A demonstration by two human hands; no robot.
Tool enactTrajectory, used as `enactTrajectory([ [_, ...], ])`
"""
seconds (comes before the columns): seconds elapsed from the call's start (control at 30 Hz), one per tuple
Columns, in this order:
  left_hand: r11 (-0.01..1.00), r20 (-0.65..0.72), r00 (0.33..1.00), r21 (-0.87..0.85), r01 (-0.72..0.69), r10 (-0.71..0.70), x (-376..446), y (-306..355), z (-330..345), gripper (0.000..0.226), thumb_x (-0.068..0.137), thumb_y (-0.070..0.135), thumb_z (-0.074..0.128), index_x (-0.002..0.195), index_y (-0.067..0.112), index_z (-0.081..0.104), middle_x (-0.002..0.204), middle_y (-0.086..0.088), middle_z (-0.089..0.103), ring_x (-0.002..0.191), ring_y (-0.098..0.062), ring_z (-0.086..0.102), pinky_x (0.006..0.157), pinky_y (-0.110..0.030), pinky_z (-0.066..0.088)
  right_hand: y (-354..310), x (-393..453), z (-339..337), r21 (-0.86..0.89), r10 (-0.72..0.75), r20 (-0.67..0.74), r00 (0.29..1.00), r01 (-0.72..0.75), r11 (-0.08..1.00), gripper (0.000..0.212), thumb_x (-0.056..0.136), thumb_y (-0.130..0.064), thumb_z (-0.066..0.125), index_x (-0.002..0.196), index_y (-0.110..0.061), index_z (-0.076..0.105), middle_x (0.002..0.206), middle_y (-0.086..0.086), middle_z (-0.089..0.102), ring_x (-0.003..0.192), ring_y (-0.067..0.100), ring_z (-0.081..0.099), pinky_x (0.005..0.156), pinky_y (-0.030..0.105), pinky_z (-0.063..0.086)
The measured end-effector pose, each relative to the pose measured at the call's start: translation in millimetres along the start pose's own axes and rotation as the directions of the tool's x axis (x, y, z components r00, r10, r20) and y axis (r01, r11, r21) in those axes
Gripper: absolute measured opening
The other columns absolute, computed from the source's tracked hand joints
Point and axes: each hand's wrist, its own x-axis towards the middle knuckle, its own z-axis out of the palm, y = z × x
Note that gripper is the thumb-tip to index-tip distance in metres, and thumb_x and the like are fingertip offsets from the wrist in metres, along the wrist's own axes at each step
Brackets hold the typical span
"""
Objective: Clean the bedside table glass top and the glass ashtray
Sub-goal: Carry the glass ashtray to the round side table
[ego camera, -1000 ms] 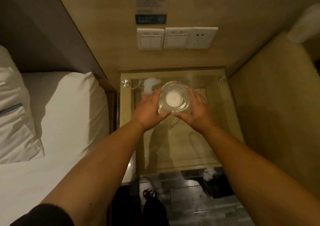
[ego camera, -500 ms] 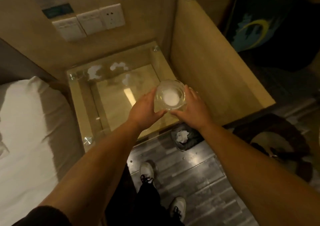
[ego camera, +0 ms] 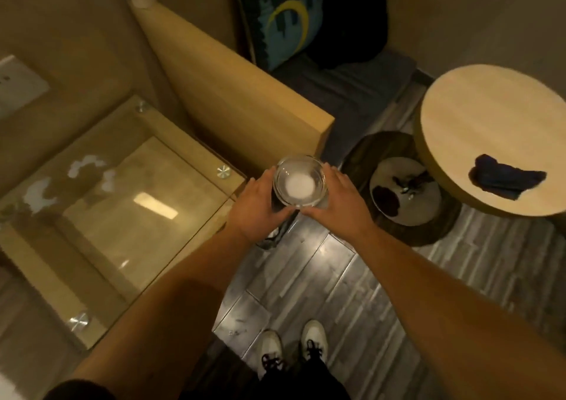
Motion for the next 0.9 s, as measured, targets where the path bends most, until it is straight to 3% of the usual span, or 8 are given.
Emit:
enactTrajectory([
  [0.07, 0.999, 0.041, 0.999, 0.006, -0.036, 0.036, 10.5, 13.6, 12.3, 0.086, 0.079, 0.060, 0.065, 0.146, 0.022, 0.027, 0.141, 0.001, 0.048, 0.123, -0.021, 0.047, 0.105, -0.047, 0.038, 15.6, -9.0, -13.0, -0.002, 0.022, -0.068, 0.997, -0.023, 1.000, 0.102, 0.066, -0.066, 0.071, 0.145, -0.019, 0.025, 0.146, 0.007, 0.038, 0.135, 0.023, 0.033, 0.110, 0.043, 0.034],
  [0.2, 0.991, 0.090, 0.987, -0.040, -0.127, 0.130, 32.5, 56.2, 36.9, 0.081, 0.080, 0.049, 0.070, 0.145, 0.023, 0.029, 0.139, 0.002, 0.049, 0.123, -0.018, 0.044, 0.101, -0.041, 0.043, 49.3, -30.7, -47.6, 0.036, 0.071, -0.151, 0.986, -0.066, 0.997, 0.096, 0.072, -0.053, 0.074, 0.146, -0.015, 0.026, 0.146, 0.010, 0.039, 0.134, 0.025, 0.033, 0.109, 0.034, 0.027],
  [0.33, 0.977, 0.162, 0.963, -0.055, -0.208, 0.214, 65.7, 100.1, 72.6, 0.078, 0.080, 0.053, 0.067, 0.143, 0.025, 0.030, 0.138, 0.002, 0.049, 0.123, -0.019, 0.046, 0.101, -0.045, 0.043, 101.2, -39.2, -76.1, 0.013, 0.163, -0.199, 0.966, -0.163, 0.986, 0.104, 0.069, -0.062, 0.070, 0.148, -0.017, 0.021, 0.150, 0.007, 0.036, 0.138, 0.023, 0.030, 0.112, 0.044, 0.031],
  [0.43, 0.971, 0.224, 0.946, -0.016, -0.237, 0.235, 93.8, 133.2, 105.1, 0.082, 0.078, 0.056, 0.064, 0.145, 0.026, 0.026, 0.142, 0.004, 0.047, 0.128, -0.022, 0.043, 0.110, -0.046, 0.034, 141.6, -42.4, -100.2, 0.023, 0.226, -0.224, 0.948, -0.226, 0.974, 0.103, 0.071, -0.059, 0.072, 0.149, -0.018, 0.020, 0.152, 0.006, 0.033, 0.140, 0.022, 0.027, 0.113, 0.042, 0.029],
  [0.6, 0.965, 0.245, 0.935, -0.009, -0.263, 0.257, 139.6, 188.3, 152.9, 0.086, 0.079, 0.052, 0.067, 0.147, 0.024, 0.023, 0.145, 0.001, 0.044, 0.133, -0.023, 0.038, 0.108, -0.037, 0.033, 205.4, -31.4, -149.3, 0.051, 0.234, -0.258, 0.938, -0.228, 0.972, 0.090, 0.069, -0.059, 0.070, 0.141, -0.021, 0.030, 0.132, 0.005, 0.049, 0.120, 0.021, 0.045, 0.100, 0.039, 0.041],
  [0.7, 0.961, 0.235, 0.933, -0.008, -0.277, 0.271, 168.0, 223.1, 178.2, 0.086, 0.079, 0.051, 0.068, 0.147, 0.025, 0.023, 0.145, 0.002, 0.044, 0.132, -0.023, 0.038, 0.106, -0.038, 0.036, 249.3, -19.9, -173.3, 0.040, 0.241, -0.258, 0.935, -0.239, 0.970, 0.099, 0.072, -0.054, 0.074, 0.147, -0.011, 0.025, 0.146, 0.012, 0.040, 0.133, 0.028, 0.036, 0.109, 0.041, 0.032],
  [0.9, 0.958, 0.241, 0.929, -0.001, -0.288, 0.280, 219.0, 273.6, 224.2, 0.084, 0.079, 0.046, 0.070, 0.146, 0.028, 0.023, 0.138, 0.002, 0.050, 0.125, -0.022, 0.044, 0.098, -0.042, 0.045, 324.6, 5.1, -210.2, 0.052, 0.243, -0.248, 0.938, -0.238, 0.970, 0.101, 0.075, -0.054, 0.072, 0.148, -0.009, 0.021, 0.150, 0.013, 0.034, 0.138, 0.028, 0.030, 0.112, 0.042, 0.028],
])
